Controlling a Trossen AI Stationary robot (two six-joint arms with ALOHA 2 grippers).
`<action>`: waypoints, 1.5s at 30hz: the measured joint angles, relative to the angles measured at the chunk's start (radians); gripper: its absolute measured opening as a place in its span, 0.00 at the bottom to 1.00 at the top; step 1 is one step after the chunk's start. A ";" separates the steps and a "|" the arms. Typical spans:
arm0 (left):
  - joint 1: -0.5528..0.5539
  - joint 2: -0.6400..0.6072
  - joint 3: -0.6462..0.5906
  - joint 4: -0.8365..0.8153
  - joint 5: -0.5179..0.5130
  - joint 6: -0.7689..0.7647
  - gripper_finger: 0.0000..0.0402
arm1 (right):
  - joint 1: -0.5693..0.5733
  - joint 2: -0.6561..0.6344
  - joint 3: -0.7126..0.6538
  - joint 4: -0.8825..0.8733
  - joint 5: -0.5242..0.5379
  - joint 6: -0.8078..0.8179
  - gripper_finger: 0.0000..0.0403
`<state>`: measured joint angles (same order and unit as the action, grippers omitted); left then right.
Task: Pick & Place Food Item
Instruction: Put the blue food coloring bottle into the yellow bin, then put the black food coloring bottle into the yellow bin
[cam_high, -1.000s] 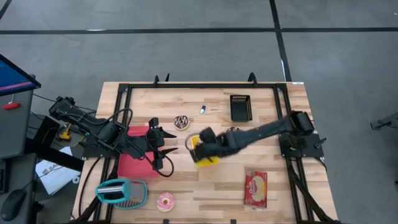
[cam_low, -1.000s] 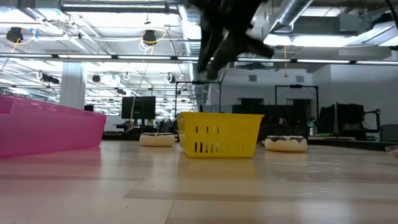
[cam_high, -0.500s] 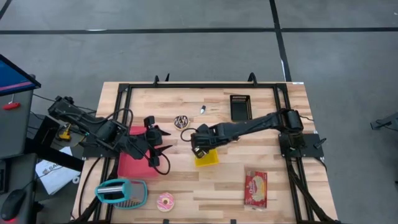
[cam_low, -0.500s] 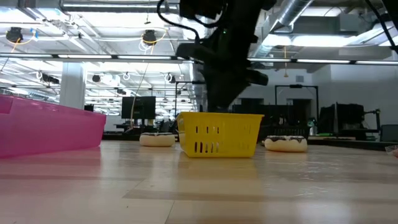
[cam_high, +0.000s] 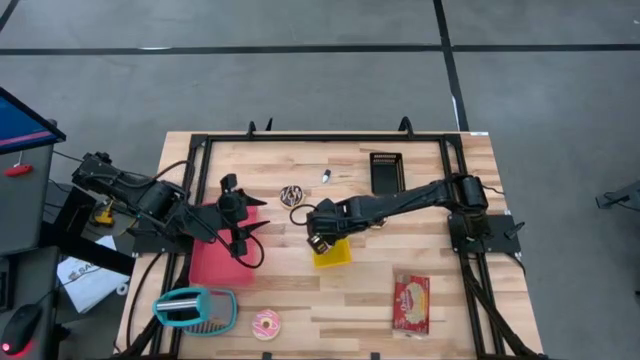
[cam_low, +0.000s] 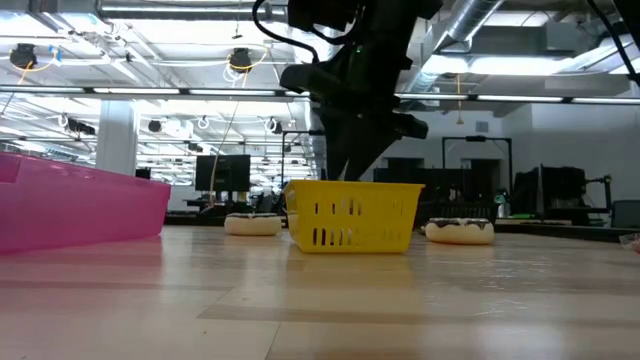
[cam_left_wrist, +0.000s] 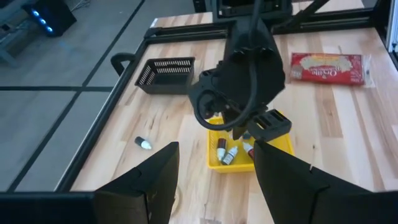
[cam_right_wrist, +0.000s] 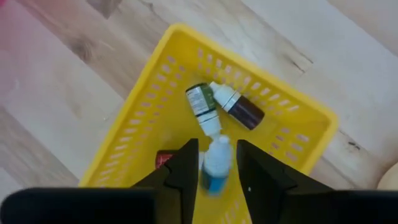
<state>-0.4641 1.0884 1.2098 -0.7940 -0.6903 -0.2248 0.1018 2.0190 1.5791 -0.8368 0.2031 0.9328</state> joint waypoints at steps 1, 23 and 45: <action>0.000 -0.004 0.000 -0.001 0.001 0.004 0.50 | -0.001 0.000 0.000 0.000 0.000 0.007 0.27; 0.109 -0.015 0.000 0.119 -0.121 0.004 0.50 | -0.366 -0.013 0.028 -0.123 -0.346 -0.834 0.32; 0.308 0.009 0.001 0.294 -0.180 -0.020 0.50 | -0.596 -0.003 0.103 0.126 -0.343 -1.950 0.32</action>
<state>-0.1564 1.0973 1.2106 -0.5001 -0.8705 -0.2445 -0.4942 2.0164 1.6825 -0.7112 -0.1394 -1.0168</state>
